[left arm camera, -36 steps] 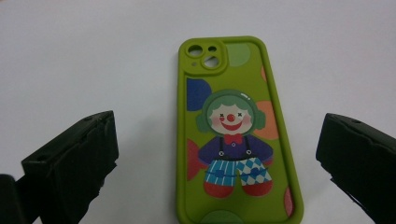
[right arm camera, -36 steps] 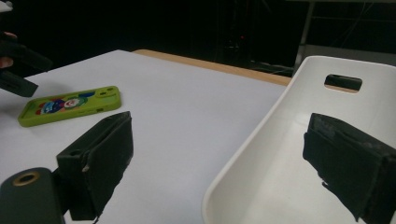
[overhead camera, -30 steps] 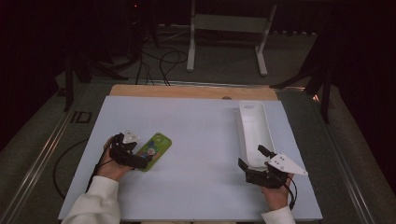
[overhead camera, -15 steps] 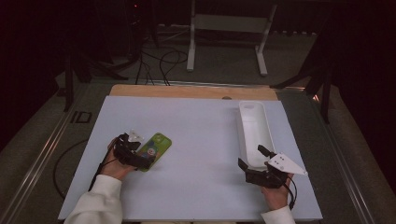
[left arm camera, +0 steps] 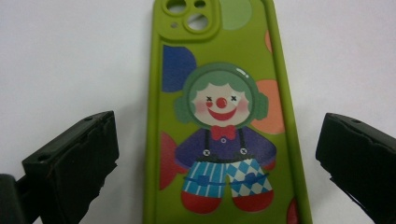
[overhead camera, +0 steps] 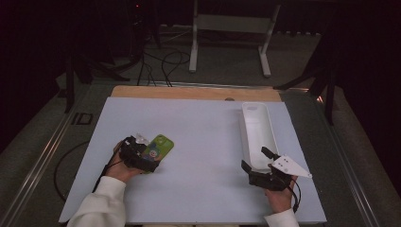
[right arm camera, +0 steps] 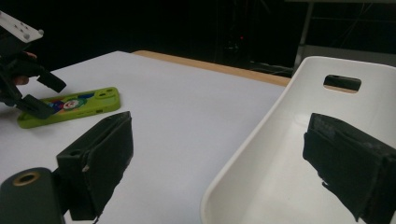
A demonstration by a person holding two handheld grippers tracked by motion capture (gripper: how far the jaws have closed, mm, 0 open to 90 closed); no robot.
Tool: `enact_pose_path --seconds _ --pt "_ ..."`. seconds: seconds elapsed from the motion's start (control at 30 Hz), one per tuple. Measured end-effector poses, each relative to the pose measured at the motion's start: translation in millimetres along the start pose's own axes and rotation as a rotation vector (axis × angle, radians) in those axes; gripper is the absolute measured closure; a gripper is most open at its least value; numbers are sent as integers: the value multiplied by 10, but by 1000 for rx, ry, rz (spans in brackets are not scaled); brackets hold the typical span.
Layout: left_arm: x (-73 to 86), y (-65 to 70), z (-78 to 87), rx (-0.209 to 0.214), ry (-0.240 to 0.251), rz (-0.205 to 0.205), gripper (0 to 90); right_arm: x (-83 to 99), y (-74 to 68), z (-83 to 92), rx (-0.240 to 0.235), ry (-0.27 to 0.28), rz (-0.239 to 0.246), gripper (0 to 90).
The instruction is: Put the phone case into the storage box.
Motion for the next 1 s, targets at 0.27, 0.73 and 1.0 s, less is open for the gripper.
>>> enact_pose_path --seconds 0.27,0.73,1.0 --pt "8 6 -45 -7 -31 -6 27 -2 4 4 3 3 0 84" --pt "30 -6 -67 10 -54 0 80 -4 6 6 4 5 0 84" --pt "45 4 -55 13 -52 5 105 -6 11 14 8 5 -4 85"
Point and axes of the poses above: each handheld gripper's, and its own axes: z roughly backward along the jaws, x roughly out of its underside, y roughly to its right, the point moved 2 cm from there along -z, roughly forward along the jaws, and after that the axes turned 6 degrees about -z, right-handed, at the moved point
